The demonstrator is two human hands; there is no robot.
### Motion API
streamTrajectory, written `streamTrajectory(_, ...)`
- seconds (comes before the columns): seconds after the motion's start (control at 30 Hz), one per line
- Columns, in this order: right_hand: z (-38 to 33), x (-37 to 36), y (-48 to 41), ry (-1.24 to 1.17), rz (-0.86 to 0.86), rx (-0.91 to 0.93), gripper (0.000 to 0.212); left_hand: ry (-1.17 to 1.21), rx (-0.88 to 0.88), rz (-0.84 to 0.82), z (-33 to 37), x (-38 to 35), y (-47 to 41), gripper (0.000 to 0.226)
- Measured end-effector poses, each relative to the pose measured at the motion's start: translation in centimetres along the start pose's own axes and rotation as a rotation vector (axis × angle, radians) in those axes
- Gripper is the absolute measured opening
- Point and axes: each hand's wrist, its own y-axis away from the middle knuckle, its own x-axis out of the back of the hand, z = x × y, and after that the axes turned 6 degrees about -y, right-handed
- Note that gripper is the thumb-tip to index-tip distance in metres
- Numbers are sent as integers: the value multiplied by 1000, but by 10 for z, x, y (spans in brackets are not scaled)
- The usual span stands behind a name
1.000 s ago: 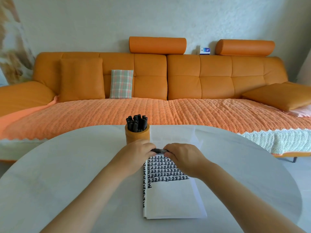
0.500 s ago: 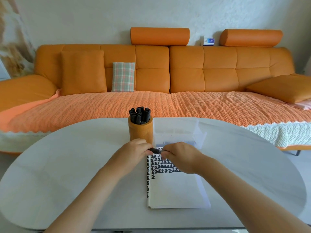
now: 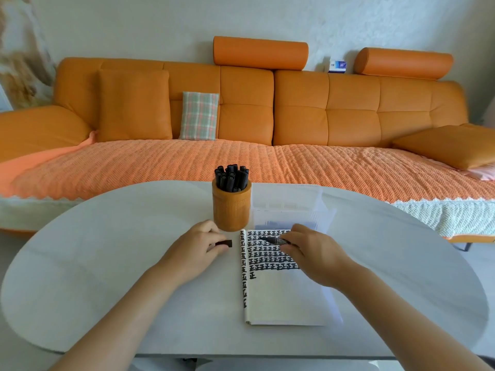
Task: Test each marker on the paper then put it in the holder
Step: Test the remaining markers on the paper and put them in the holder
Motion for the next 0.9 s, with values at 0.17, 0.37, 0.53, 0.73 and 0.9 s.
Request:
streamTrajectory(0.17,-2,-11,4,-179,-11,-33,36,-64,8,43,8,-12,4,15)
streamTrajectory(0.37,-10,-10,10,-453,109,-19,43,-92,-37,81,7,-18,7,19)
streamTrajectory(0.53,-22,-4,16,-775,78,-85,56,-80,-187,172,19,-8,15,26)
streamTrajectory(0.73,-29,-8,22,-823,77,-79,25,81,-311,115,51,-5,40,20)
streamTrajectory(0.9,-41,-15,23,-1033,116,-132,10,84,-326,26,55,-15,54,26)
